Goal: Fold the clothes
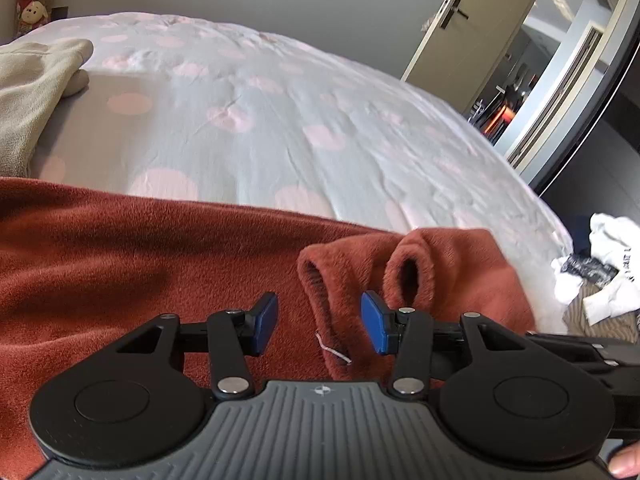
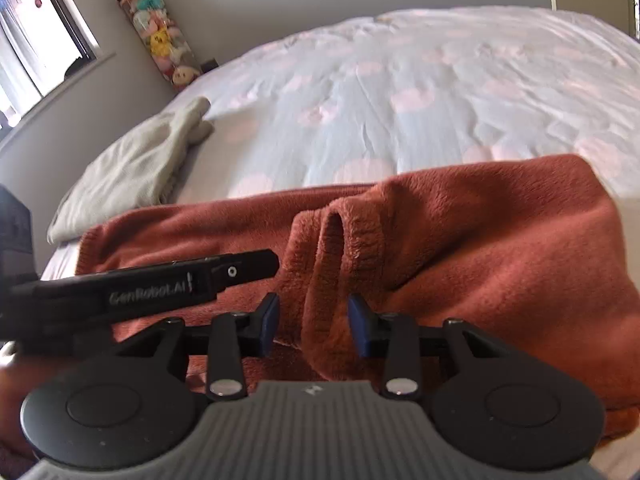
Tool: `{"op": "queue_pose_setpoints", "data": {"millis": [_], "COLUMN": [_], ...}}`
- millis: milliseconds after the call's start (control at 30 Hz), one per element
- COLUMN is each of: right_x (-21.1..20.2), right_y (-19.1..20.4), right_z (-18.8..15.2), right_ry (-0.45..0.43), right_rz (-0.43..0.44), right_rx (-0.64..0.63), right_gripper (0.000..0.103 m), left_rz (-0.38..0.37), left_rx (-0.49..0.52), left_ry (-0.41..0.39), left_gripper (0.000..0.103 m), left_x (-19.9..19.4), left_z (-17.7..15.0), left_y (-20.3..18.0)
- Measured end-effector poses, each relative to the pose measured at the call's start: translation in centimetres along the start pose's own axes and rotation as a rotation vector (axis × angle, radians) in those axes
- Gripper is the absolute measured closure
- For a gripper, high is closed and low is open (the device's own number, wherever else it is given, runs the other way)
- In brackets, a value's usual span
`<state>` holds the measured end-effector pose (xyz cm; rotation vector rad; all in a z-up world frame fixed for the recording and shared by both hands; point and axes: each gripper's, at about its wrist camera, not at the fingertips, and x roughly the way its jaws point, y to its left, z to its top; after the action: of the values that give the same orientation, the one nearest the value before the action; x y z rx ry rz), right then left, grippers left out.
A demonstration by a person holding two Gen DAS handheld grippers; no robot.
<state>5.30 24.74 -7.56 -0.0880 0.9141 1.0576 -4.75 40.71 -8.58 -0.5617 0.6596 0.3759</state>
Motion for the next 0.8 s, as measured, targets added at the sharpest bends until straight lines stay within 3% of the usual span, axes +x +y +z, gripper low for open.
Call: {"op": "queue_pose_setpoints", "data": {"millis": [133,233,367,500,567,600,633,667,700,800], "right_x": [-3.6,-4.6,-5.3,-5.5,-5.2,-4.9,-4.5,-4.2,-3.8,-3.1], "right_y": [-0.8,-1.6,-2.7,-3.6,-4.0,-4.1,-4.3,-4.6,-4.8,-5.6], "right_z": [-1.0,-2.0,-3.5,-3.9,-3.9,-3.9,-4.0,-3.9,-3.9,-3.9], "right_ry": [-0.069,-0.051,-0.036,-0.041,-0.053,-0.060,-0.056,-0.043,-0.030,0.011], "right_rz": [-0.065,-0.166,-0.273,-0.286,-0.267,-0.266,-0.266,-0.263,-0.259,-0.231], "right_rx": [-0.045,-0.085,-0.119,-0.126,-0.122,-0.119,-0.115,-0.106,-0.097,-0.058], "right_gripper": [0.055,0.055,0.055,0.053,0.043,0.042,0.042,0.042,0.042,0.044], "left_rz": [-0.065,-0.104,-0.093,-0.063,-0.043,-0.038,-0.044,-0.049,-0.055,-0.084], "left_rx": [0.036,0.100,0.148,0.191,0.202,0.204,0.200,0.195,0.191,0.136], "left_ry": [-0.020,-0.009,0.036,0.077,0.090,0.098,0.109,0.121,0.132,0.097], "left_gripper": [0.056,0.053,0.050,0.050,0.050,0.050,0.057,0.081,0.091,0.093], "left_x": [-0.5,-0.1,1.6,3.8,4.9,5.4,5.7,6.1,6.4,5.3], "left_z": [0.2,0.2,0.7,1.6,2.0,2.3,2.5,2.7,2.9,3.9], "left_y": [-1.4,-3.3,-5.2,-6.3,-6.7,-6.8,-6.8,-6.7,-6.7,-6.2]}}
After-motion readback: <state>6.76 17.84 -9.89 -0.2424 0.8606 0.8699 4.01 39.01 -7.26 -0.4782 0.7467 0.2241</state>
